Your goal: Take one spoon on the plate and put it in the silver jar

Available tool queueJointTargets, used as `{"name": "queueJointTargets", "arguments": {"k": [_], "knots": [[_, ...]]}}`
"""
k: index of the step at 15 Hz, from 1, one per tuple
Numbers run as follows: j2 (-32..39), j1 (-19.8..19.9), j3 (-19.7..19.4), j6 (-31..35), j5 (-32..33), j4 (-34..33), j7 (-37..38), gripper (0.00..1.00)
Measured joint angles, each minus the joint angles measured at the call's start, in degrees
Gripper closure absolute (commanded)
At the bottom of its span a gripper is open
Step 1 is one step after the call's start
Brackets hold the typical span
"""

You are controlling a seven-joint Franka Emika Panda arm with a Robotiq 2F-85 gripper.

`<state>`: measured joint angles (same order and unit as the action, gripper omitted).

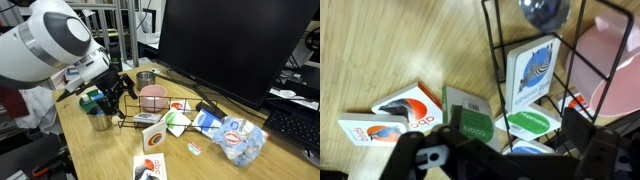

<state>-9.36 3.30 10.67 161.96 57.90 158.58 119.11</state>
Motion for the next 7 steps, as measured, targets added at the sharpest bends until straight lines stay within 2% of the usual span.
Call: {"name": "queueJointTargets", "arguments": {"k": [2,7], "knots": [[-0.15,0.40,-1.29,0.19,-0.11,-0.11,-1.32,0.00],[-0.15,0.23,-1.09,0.20,-0.19,-0.11,-1.32,0.00]]}}
